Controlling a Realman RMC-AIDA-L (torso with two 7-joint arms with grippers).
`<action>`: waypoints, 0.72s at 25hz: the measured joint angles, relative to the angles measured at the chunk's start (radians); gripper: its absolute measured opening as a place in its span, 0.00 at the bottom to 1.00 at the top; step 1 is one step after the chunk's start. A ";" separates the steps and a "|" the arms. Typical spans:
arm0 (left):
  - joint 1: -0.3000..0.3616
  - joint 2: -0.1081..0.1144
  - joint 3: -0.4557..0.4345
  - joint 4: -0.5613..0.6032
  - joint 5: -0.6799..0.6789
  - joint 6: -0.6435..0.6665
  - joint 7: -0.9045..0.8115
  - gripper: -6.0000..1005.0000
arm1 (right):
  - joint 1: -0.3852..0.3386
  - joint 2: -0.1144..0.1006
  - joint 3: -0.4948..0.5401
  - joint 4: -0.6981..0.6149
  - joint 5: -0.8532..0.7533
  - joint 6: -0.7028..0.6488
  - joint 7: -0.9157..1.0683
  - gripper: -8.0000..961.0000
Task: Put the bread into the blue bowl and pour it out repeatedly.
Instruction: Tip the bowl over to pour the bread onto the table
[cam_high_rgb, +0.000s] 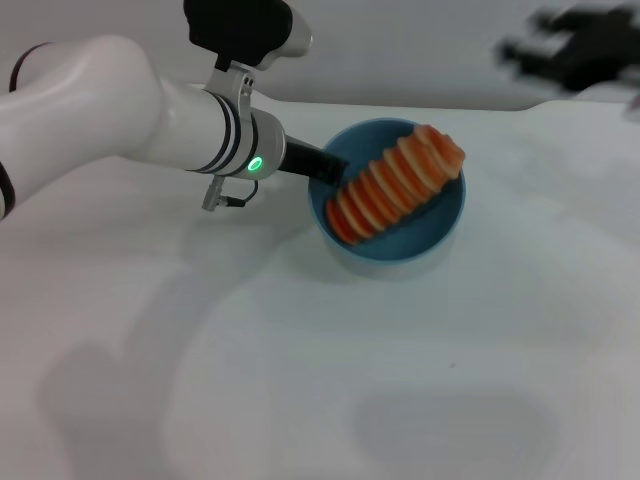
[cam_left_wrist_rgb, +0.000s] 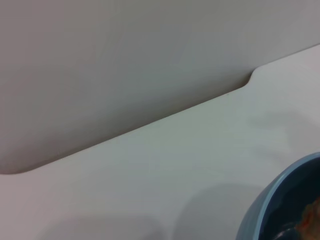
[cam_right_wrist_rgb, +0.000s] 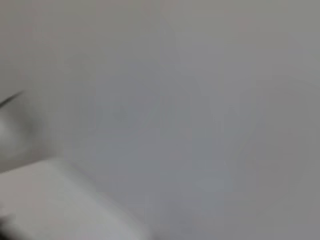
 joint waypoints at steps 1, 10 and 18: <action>0.001 0.000 0.000 -0.002 0.000 -0.005 0.000 0.00 | -0.014 0.001 0.034 -0.015 0.020 0.017 -0.032 0.53; 0.001 -0.001 0.014 -0.020 0.000 -0.085 0.004 0.00 | -0.072 -0.009 0.199 0.285 0.527 0.137 -0.656 0.59; -0.002 -0.002 0.025 -0.028 -0.001 -0.142 0.005 0.00 | -0.178 -0.013 0.238 0.616 1.195 -0.081 -1.151 0.59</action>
